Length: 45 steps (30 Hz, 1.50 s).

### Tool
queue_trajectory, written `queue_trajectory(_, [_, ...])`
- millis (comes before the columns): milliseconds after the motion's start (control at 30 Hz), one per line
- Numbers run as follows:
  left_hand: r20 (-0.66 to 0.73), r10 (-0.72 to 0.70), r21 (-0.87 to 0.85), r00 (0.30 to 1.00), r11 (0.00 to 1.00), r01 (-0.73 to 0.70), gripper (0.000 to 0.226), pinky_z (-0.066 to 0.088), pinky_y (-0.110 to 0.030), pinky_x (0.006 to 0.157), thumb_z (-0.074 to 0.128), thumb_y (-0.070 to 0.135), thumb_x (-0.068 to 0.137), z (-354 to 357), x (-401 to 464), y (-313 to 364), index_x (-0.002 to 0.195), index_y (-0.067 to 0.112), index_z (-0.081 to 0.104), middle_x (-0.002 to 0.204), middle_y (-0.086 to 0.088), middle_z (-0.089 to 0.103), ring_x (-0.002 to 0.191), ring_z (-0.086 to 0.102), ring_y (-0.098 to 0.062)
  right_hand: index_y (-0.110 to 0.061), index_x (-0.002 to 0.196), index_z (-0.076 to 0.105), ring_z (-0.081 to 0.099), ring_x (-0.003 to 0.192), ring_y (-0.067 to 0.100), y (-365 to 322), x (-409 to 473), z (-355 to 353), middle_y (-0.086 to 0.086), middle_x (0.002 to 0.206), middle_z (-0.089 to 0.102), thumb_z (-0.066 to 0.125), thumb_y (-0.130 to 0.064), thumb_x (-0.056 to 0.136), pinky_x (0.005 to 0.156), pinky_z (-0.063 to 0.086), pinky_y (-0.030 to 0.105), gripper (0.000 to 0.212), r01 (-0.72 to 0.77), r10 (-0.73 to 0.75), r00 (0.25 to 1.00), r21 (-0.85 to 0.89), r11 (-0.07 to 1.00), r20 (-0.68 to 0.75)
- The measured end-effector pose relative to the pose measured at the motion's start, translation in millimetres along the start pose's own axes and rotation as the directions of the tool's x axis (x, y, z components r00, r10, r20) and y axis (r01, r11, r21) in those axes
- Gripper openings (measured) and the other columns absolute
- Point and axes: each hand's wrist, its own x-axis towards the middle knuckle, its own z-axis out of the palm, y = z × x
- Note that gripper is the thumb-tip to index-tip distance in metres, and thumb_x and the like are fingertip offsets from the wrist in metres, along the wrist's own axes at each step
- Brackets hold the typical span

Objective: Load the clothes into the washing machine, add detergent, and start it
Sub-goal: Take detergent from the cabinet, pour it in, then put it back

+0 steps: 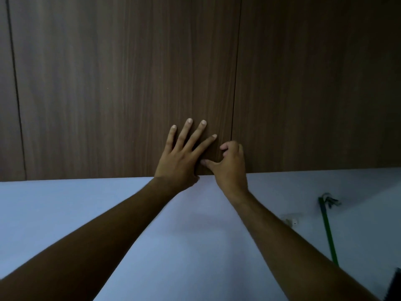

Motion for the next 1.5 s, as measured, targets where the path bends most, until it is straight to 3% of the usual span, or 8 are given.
queue_trajectory(467, [-0.046, 0.012, 0.04, 0.999, 0.999, -0.01, 0.121, 0.012, -0.069, 0.112, 0.084, 0.044, 0.06, -13, -8, 18, 0.156, 0.028, 0.012, 0.162, -0.017, 0.008, 0.147, 0.003, -0.045, -0.019, 0.137, 0.04, 0.051, 0.116, 0.015, 0, -2, -26, 0.001, 0.133, 0.045, 0.071, -0.043, 0.082, 0.089, 0.054, 0.031, 0.067, -0.073, 0.075, 0.997, 0.059, 0.996, -0.032])
queue_trajectory(700, [-0.117, -0.006, -0.093, 0.993, 0.996, -0.004, 0.12, 0.014, -0.063, 0.114, 0.083, 0.04, 0.062, -70, -43, 37, 0.156, 0.026, 0.01, 0.162, -0.014, 0.01, 0.148, 0.004, -0.04, -0.016, 0.111, 0.061, 0.064, 0.087, 0.008, -45, -13, -79, -0.005, 0.097, 0.066, 0.053, -0.068, 0.083, 0.065, 0.049, 0.02, 0.059, -0.161, 0.112, 0.981, 0.358, 0.92, 0.156])
queue_trajectory(833, [0.035, 0.018, -0.337, 0.999, 0.942, -0.005, 0.113, 0.007, -0.051, 0.115, 0.077, 0.046, 0.063, -133, -57, 27, 0.153, 0.039, 0.009, 0.163, 0.006, 0.0, 0.148, -0.004, -0.027, -0.019, 0.1, 0.065, 0.066, 0.079, 0.009, -66, -37, -99, -0.005, 0.087, 0.068, 0.05, -0.067, 0.085, 0.065, 0.052, 0.024, 0.053, -0.092, 0.054, 0.992, 0.363, 0.927, 0.115])
queue_trajectory(1000, [0.045, -0.249, -0.638, 0.967, 0.738, 0.22, 0.072, 0.021, -0.049, 0.114, 0.055, 0.046, 0.073, -224, -60, 36, 0.142, 0.032, 0.038, 0.151, 0.007, 0.027, 0.14, 0.019, -0.017, -0.016, 0.08, 0.061, 0.062, 0.062, 0.009, -103, -84, -115, -0.001, 0.071, 0.064, 0.05, -0.066, 0.087, 0.056, 0.052, 0.027, 0.051, -0.021, 0.025, 1.0, 0.343, 0.939, -0.008])
queue_trajectory(1133, [-0.085, -0.394, -0.674, 0.915, 0.7, 0.239, 0.072, 0.032, -0.053, 0.11, 0.062, 0.051, 0.082, -272, -57, 52, 0.145, 0.033, 0.032, 0.152, 0.005, 0.023, 0.139, 0.022, -0.021, -0.014, 0.084, 0.064, 0.063, 0.061, 0.01, -139, -125, -133, -0.001, 0.072, 0.068, 0.053, -0.049, 0.092, 0.055, 0.052, 0.025, 0.038, 0.106, -0.098, 0.994, 0.332, 0.937, -0.038])
queue_trajectory(1300, [-0.148, -0.586, -0.682, 0.796, 0.644, 0.347, 0.095, 0.04, -0.052, 0.106, 0.077, 0.041, 0.074, -306, -69, 54, 0.15, 0.033, 0.019, 0.152, 0.003, 0.02, 0.137, 0.024, -0.023, -0.011, 0.095, 0.068, 0.063, 0.063, 0.011, -173, -160, -132, 0.003, 0.08, 0.072, 0.064, -0.033, 0.09, 0.057, 0.036, 0.008, 0.022, 0.359, -0.357, 0.93, 0.009, 0.933, -0.091])
queue_trajectory(1400, [-0.185, -0.615, -0.666, 0.767, 0.652, 0.362, 0.099, 0.043, -0.038, 0.1, 0.08, 0.027, 0.072, -325, -85, 39, 0.151, 0.032, 0.019, 0.15, 0.002, 0.023, 0.133, 0.027, -0.022, -0.014, 0.08, 0.07, 0.056, 0.052, 0.006, -197, -182, -124, -0.001, 0.066, 0.068, 0.074, -0.032, 0.08, 0.058, 0.014, -0.001, 0.018, 0.412, -0.417, 0.904, -0.066, 0.909, -0.095])
queue_trajectory(1500, [-0.184, -0.608, -0.663, 0.772, 0.657, 0.359, 0.1, 0.043, -0.02, 0.087, 0.08, 0.019, 0.071, -343, -102, 21, 0.151, 0.031, 0.02, 0.147, 0.003, 0.026, 0.129, 0.031, -0.018, -0.012, 0.077, 0.071, 0.063, 0.051, 0.012, -222, -195, -118, 0.002, 0.063, 0.068, 0.067, -0.034, 0.078, 0.061, 0.031, 0.005, 0.023, 0.482, -0.482, 0.857, -0.051, 0.875, -0.179])
